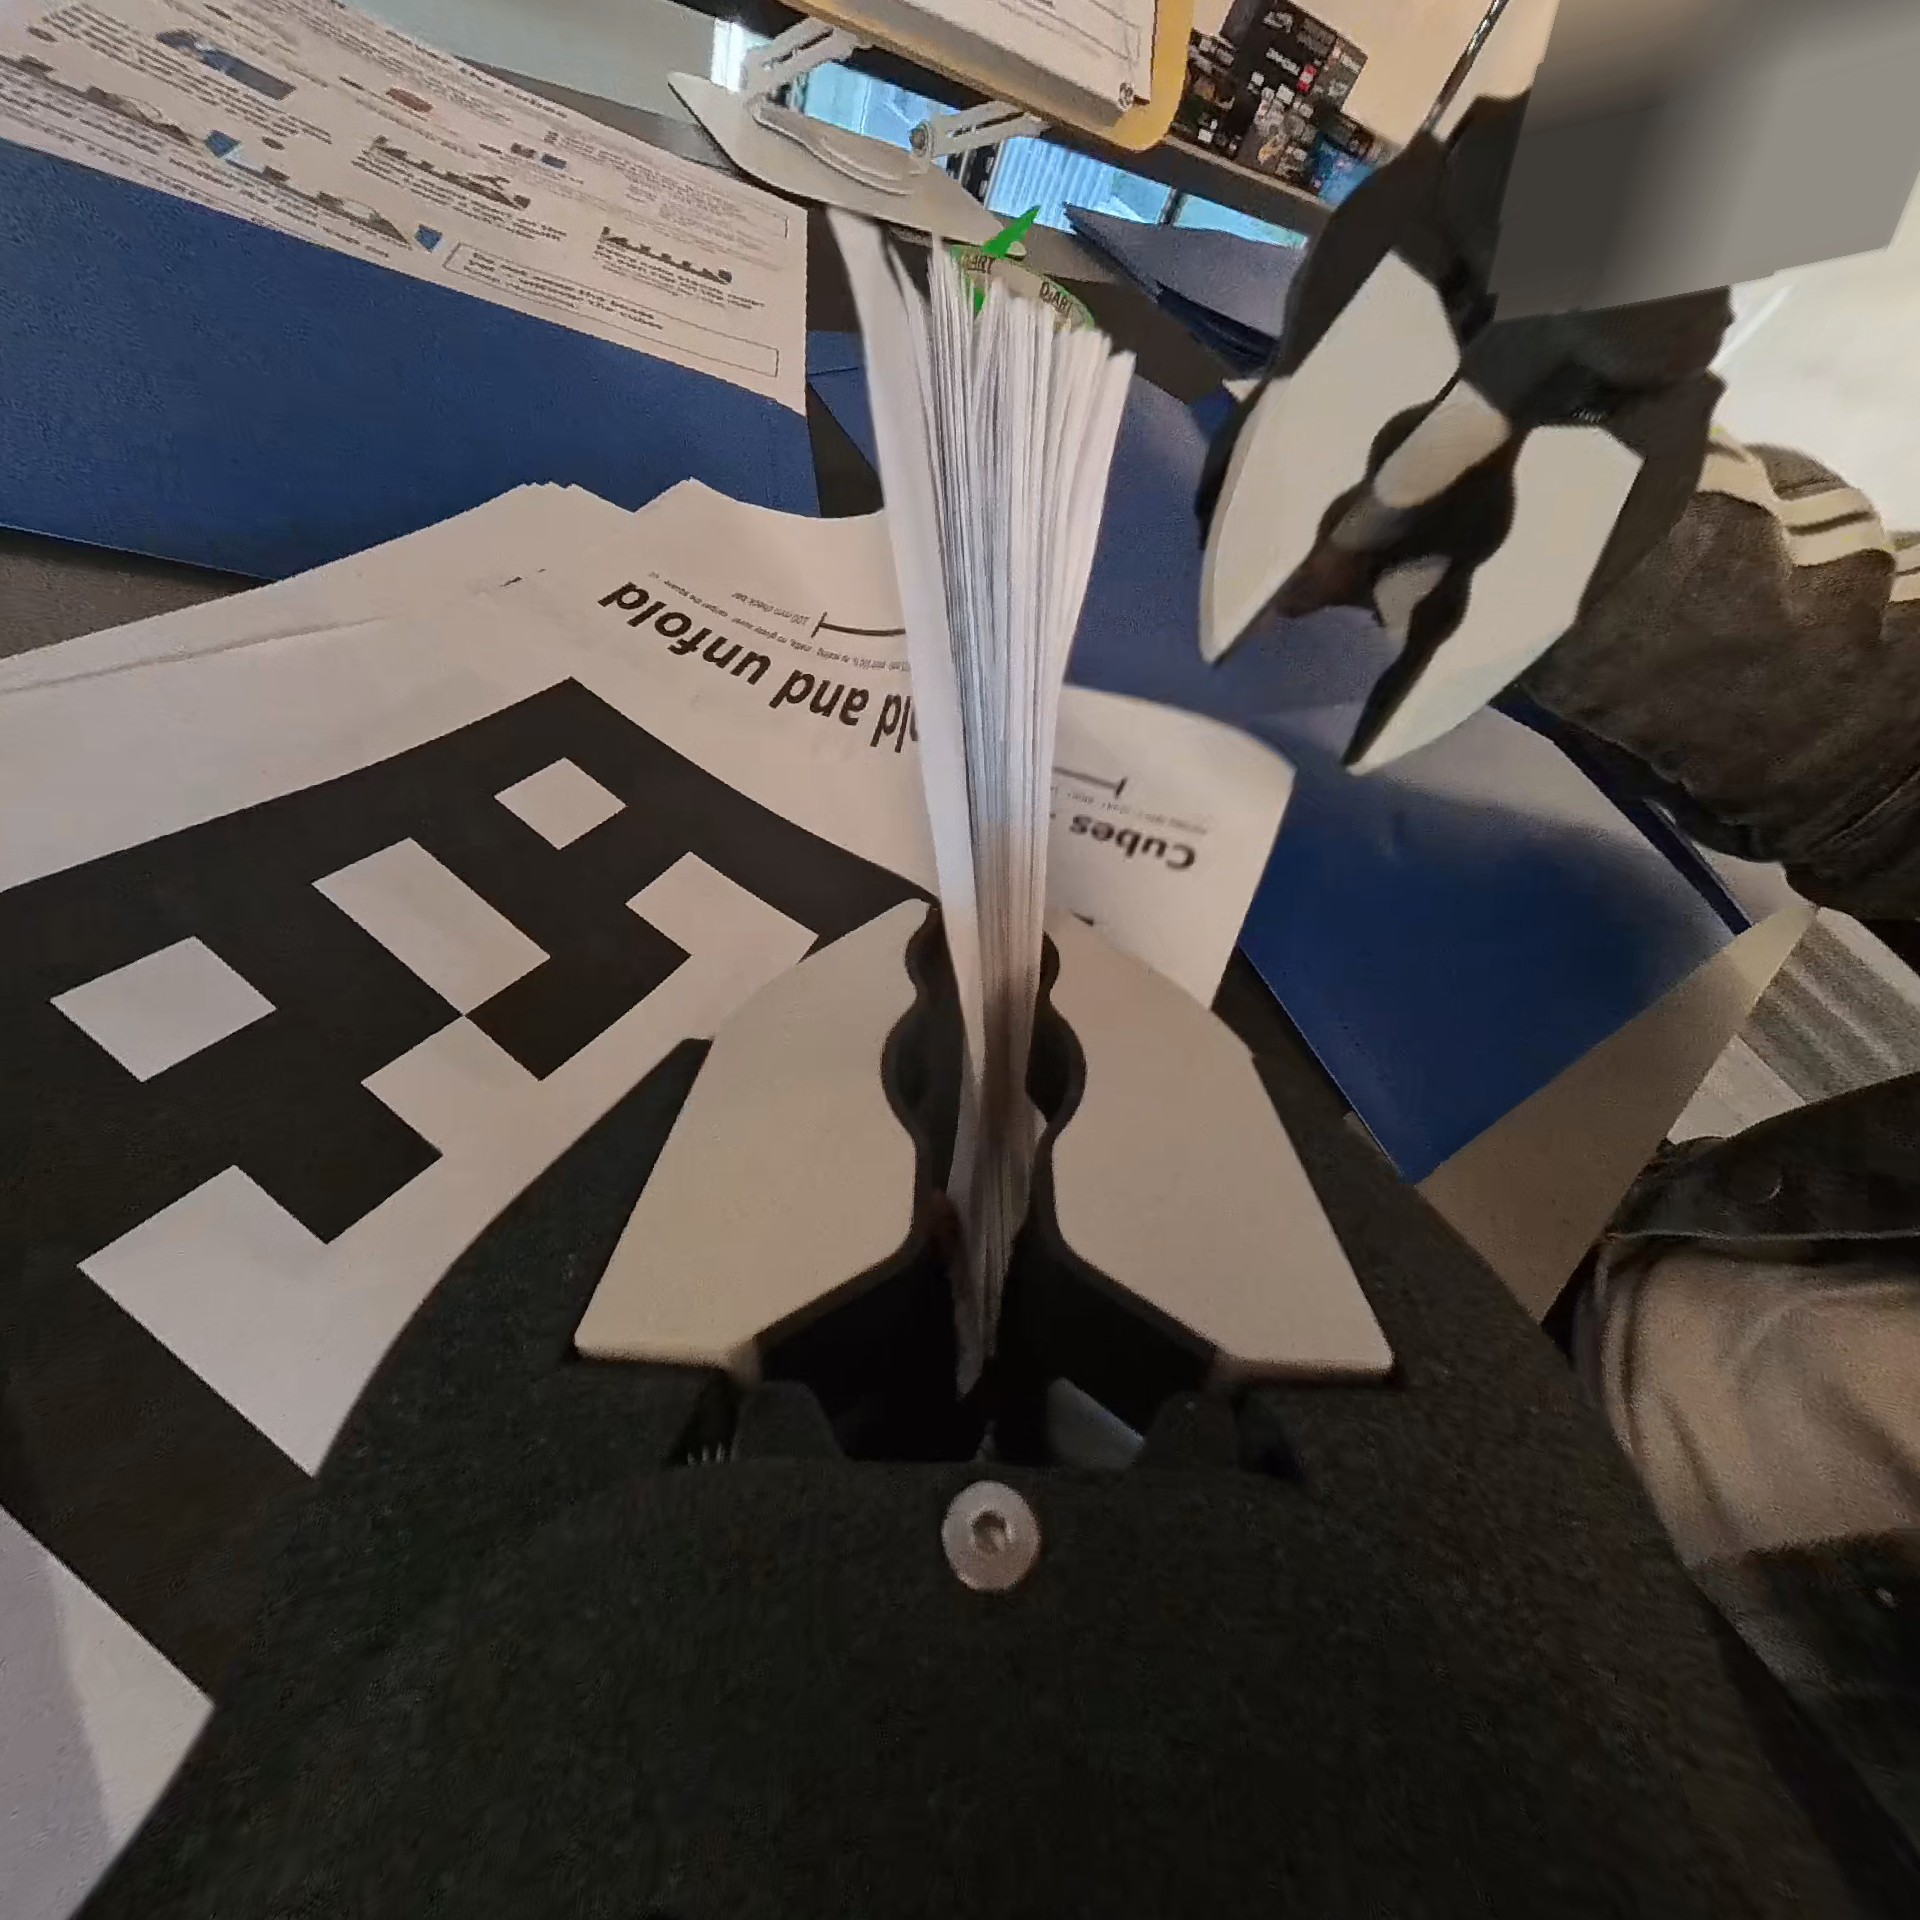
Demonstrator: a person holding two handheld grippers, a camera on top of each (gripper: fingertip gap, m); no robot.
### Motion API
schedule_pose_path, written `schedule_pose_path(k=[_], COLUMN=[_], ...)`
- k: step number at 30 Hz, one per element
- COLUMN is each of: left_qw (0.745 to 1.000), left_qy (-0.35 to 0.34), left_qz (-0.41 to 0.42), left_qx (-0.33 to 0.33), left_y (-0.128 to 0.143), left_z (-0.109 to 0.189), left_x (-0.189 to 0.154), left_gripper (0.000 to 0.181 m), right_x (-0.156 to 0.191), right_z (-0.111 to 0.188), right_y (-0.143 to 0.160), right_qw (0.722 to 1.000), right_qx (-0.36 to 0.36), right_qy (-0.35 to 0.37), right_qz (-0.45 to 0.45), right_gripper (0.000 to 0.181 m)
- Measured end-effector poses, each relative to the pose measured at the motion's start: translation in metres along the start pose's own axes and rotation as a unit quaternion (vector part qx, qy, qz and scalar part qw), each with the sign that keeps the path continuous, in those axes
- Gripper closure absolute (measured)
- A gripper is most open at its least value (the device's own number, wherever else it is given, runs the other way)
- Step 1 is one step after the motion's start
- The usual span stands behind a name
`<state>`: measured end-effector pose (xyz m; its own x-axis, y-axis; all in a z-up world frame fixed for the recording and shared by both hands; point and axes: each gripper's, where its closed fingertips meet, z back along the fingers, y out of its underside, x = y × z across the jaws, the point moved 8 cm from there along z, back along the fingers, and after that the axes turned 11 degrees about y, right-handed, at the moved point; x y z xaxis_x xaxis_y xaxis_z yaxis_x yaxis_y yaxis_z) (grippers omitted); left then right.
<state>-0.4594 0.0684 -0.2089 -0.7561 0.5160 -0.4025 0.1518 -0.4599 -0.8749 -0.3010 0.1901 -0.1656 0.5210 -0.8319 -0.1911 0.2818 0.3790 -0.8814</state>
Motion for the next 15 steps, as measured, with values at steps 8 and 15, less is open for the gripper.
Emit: schedule_pose_path(k=[8,15], left_qw=[1.000,1.000], left_qy=[0.001,0.005], left_qz=[0.002,0.008], left_qx=[0.003,0.003], left_y=[0.001,0.001], left_z=[0.000,0.000], left_x=[0.000,0.000], left_gripper=[0.166,0.166], right_x=[-0.007,-0.010], right_z=[-0.022,-0.033], right_y=[-0.014,-0.016], right_qw=[0.970,0.976], right_qx=[-0.048,-0.037], right_qy=[0.217,0.193], right_qz=[0.102,0.098], right_gripper=[0.150,0.151])
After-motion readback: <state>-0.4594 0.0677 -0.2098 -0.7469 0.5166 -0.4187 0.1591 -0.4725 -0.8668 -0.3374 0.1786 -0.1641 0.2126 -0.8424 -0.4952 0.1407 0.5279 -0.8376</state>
